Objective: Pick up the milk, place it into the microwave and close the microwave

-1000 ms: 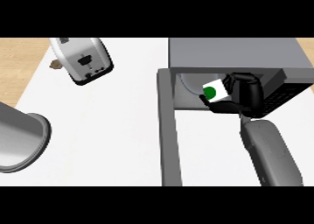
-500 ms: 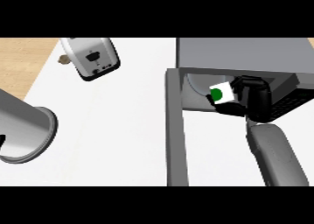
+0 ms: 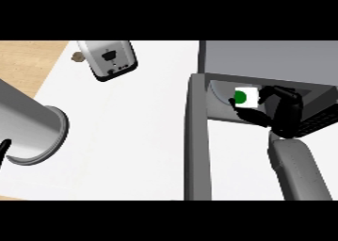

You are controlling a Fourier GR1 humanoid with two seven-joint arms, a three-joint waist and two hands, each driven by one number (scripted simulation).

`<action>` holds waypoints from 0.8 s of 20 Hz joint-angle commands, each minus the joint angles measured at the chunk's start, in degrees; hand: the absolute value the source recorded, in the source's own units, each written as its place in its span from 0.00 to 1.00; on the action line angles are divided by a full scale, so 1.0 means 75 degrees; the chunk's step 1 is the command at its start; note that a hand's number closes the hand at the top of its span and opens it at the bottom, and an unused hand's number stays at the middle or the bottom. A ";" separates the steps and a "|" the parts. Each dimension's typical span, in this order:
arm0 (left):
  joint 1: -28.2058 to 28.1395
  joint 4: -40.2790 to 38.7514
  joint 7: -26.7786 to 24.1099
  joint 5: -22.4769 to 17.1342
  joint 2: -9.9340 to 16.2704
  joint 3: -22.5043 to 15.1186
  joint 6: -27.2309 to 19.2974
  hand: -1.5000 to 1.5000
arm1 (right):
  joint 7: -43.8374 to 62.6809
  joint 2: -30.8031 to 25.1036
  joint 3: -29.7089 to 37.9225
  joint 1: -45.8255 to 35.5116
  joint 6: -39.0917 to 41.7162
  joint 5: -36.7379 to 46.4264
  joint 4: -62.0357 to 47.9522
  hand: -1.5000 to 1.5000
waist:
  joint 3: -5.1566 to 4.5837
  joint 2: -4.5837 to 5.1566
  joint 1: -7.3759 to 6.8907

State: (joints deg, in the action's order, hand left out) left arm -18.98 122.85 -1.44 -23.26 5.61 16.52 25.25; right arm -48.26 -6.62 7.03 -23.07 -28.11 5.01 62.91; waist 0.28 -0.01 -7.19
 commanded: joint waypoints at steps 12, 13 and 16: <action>0.0360 -0.0063 0.0146 0.0399 0.0183 -0.0400 0.0157 0.00 | 0.1239 -0.0069 0.0085 -0.0441 -0.0705 0.0833 -0.1013 0.00 | -0.0049 0.0580 -0.0842; 0.0457 -0.0057 0.0155 0.0438 0.0155 -0.0497 0.0144 0.00 | 0.1222 -0.0051 0.0067 -0.0435 -0.0630 0.0774 -0.0966 0.00 | -0.0041 0.0595 -0.0817; 0.0589 -0.0116 0.0161 0.0456 0.0137 -0.0575 0.0133 0.00 | 0.1237 -0.0032 0.0044 -0.0342 -0.0456 0.0612 -0.0847 0.00 | -0.0040 0.0622 -0.0885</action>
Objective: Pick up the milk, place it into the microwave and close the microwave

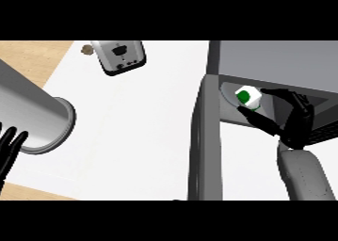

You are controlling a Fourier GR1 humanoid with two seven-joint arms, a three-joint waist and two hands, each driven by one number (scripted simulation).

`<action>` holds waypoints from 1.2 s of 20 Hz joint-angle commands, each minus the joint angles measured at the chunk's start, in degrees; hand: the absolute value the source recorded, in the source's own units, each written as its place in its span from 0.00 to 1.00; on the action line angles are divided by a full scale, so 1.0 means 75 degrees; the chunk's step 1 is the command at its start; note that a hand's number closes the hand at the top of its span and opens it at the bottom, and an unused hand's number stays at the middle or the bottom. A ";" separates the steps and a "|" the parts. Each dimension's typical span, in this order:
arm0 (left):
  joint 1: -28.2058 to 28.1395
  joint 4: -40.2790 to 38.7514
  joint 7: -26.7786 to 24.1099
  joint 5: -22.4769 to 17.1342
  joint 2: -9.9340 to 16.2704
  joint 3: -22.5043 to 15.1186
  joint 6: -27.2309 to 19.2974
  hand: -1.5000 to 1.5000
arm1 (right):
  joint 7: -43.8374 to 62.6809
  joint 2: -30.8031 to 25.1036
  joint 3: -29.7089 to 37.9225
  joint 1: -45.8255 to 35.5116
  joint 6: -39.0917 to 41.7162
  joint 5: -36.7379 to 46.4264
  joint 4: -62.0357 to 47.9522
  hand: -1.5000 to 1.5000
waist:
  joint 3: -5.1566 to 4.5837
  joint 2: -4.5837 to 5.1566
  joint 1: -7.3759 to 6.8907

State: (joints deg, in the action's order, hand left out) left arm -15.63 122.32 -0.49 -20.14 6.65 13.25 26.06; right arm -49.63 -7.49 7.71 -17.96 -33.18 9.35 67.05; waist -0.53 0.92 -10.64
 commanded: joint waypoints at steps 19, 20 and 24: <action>0.0544 -0.0059 0.0192 0.0674 -0.0286 -0.0777 -0.0224 0.00 | 0.1811 -0.0287 -0.0016 -0.0942 0.0707 -0.0171 -0.1696 0.00 | 0.0077 0.0336 -0.0173; 0.0513 -0.0178 0.0222 0.0772 -0.0276 -0.0769 -0.0249 0.00 | 0.1953 -0.0240 -0.0042 -0.1027 0.0826 -0.0268 -0.1649 0.00 | 0.0069 0.0318 -0.0121; 0.0562 -0.0135 0.0248 0.0856 -0.0404 -0.0990 -0.0287 0.00 | 0.1985 -0.0361 -0.0156 -0.1057 0.1226 -0.0329 -0.1764 0.00 | 0.0078 0.0306 -0.0105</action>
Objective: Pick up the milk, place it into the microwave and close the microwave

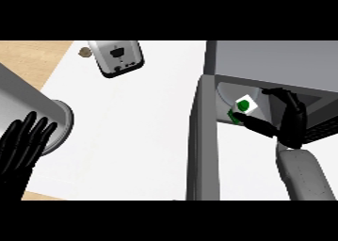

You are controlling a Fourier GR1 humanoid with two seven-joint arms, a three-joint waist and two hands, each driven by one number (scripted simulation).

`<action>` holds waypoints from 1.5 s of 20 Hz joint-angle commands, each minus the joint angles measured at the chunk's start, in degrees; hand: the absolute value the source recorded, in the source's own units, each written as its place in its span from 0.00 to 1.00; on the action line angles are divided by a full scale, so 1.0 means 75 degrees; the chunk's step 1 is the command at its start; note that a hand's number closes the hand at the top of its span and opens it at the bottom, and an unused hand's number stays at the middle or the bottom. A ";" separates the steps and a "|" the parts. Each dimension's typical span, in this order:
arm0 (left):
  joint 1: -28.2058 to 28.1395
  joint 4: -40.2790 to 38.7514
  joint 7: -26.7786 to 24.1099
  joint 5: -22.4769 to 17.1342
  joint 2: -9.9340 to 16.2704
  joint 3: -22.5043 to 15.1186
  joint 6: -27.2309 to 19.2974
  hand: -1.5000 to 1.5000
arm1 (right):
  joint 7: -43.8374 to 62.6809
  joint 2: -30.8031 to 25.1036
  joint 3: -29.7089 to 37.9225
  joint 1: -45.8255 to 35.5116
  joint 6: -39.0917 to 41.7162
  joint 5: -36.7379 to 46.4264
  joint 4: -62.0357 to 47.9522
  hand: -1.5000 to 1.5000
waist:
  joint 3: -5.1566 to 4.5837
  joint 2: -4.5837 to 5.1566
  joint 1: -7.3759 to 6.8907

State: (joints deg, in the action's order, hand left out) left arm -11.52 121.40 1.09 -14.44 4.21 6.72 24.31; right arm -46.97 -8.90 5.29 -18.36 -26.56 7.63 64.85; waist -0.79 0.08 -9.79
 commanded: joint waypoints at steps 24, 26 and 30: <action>0.0586 -0.1006 0.0109 0.1020 -0.0171 -0.1226 0.0227 0.00 | 0.1361 0.0374 0.0058 -0.1403 0.2564 -0.1317 -0.2767 0.00 | 0.0123 0.0200 0.0936; 0.0538 -0.0989 0.0237 0.0944 -0.0164 -0.1411 0.0354 1.00 | 0.1213 0.0595 0.0035 -0.1293 0.2524 -0.1356 -0.2812 0.00 | 0.0119 0.0120 0.1025; 0.1184 -0.2361 -0.0675 0.1838 -0.0187 -0.1601 0.0469 1.00 | 0.0951 0.0644 0.0049 -0.1755 0.2543 -0.1232 -0.3455 0.00 | 0.0107 0.0052 0.1221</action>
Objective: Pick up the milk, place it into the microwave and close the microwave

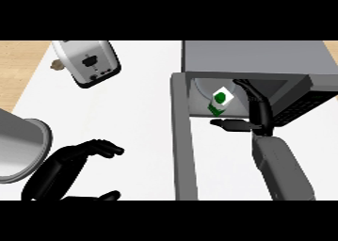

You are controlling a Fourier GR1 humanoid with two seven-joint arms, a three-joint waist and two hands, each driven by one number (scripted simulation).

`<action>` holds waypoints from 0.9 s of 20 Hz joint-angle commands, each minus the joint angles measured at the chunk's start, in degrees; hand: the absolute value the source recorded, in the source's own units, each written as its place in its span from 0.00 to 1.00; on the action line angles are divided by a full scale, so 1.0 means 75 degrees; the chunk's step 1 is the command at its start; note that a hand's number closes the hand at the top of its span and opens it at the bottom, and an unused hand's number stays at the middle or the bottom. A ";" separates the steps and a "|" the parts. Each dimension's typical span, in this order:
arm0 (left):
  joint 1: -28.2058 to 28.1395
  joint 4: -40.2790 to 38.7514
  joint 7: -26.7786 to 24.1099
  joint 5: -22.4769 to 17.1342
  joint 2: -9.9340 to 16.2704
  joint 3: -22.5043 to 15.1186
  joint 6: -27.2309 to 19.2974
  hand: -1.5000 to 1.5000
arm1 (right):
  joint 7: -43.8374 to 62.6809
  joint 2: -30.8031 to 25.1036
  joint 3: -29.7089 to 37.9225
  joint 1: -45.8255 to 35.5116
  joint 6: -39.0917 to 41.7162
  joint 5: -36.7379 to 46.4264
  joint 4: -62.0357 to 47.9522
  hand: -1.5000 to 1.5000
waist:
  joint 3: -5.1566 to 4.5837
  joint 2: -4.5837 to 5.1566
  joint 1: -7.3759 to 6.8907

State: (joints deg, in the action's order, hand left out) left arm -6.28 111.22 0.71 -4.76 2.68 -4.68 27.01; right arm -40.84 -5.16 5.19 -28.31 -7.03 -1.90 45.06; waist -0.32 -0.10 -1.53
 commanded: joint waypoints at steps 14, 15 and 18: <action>0.1407 -0.3182 -0.0964 0.2669 -0.0351 -0.1956 -0.0495 1.00 | 0.1194 -0.0218 -0.0850 0.2828 0.0684 0.0004 0.3322 0.00 | 0.0032 -0.0007 0.0404; 0.1624 -0.3156 -0.0827 0.2176 -0.0353 -0.1627 -0.0224 1.00 | 0.1242 -0.0392 -0.0815 0.3500 0.0888 -0.0144 0.3961 0.00 | 0.0036 -0.0006 0.0347; 0.1591 -0.3544 -0.0946 0.2332 -0.0355 -0.2538 -0.0758 1.00 | 0.1286 -0.0618 -0.0853 0.4260 0.1055 -0.0210 0.4908 0.00 | 0.0035 -0.0008 0.0365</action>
State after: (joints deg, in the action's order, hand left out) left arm 3.45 88.78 -6.65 12.15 0.30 -18.73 23.66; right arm -33.99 -7.99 -0.53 -2.74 -0.50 -2.66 72.22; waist -0.04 -0.15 1.03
